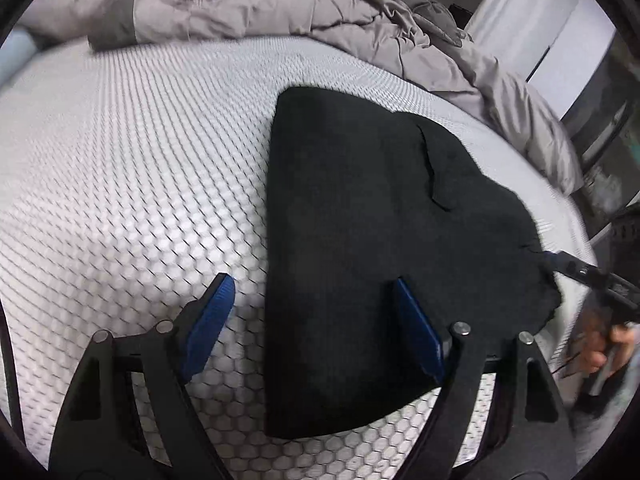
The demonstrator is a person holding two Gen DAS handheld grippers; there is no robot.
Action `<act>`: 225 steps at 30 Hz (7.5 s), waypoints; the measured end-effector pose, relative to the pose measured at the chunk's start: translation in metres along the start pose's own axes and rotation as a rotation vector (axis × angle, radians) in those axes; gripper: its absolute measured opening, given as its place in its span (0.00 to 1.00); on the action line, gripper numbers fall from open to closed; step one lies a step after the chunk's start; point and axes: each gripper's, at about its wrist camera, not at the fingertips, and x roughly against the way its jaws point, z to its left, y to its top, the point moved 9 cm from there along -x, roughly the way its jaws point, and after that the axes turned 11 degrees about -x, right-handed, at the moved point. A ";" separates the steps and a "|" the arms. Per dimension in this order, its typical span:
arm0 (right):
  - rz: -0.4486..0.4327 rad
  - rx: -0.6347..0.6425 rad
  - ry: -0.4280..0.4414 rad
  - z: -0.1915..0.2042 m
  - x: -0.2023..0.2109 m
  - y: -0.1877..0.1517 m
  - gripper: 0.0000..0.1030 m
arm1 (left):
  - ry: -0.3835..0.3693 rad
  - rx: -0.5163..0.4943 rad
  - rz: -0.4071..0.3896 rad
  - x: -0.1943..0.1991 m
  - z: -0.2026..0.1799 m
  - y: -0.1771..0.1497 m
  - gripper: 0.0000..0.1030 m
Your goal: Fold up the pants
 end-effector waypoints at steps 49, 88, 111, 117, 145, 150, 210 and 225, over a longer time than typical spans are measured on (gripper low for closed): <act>0.041 0.468 -0.192 0.069 -0.081 -0.036 0.38 | 0.038 -0.520 -0.017 -0.026 -0.113 -0.009 0.70; -0.027 0.375 -0.227 0.066 -0.094 0.033 0.43 | 0.036 -0.428 0.081 -0.075 -0.083 0.070 0.65; 0.026 0.335 -0.268 0.065 -0.124 0.050 0.38 | 0.075 -0.368 0.079 -0.084 -0.045 0.106 0.47; 0.042 0.412 -0.463 0.027 -0.105 0.048 0.38 | 0.110 -0.364 0.078 -0.063 -0.026 0.093 0.48; 0.049 0.414 -0.176 0.090 -0.090 0.005 0.43 | 0.025 -0.446 0.075 -0.039 -0.091 0.037 0.48; 0.053 0.501 -0.316 0.064 -0.088 -0.011 0.43 | 0.042 -0.405 0.028 -0.007 -0.065 0.017 0.48; -0.355 0.245 -0.068 0.035 0.074 -0.016 1.00 | 0.303 -0.315 -0.392 0.132 -0.106 -0.011 1.00; -0.500 0.342 -0.043 0.083 0.091 -0.052 1.00 | 0.277 -0.288 -0.439 0.151 -0.142 -0.046 1.00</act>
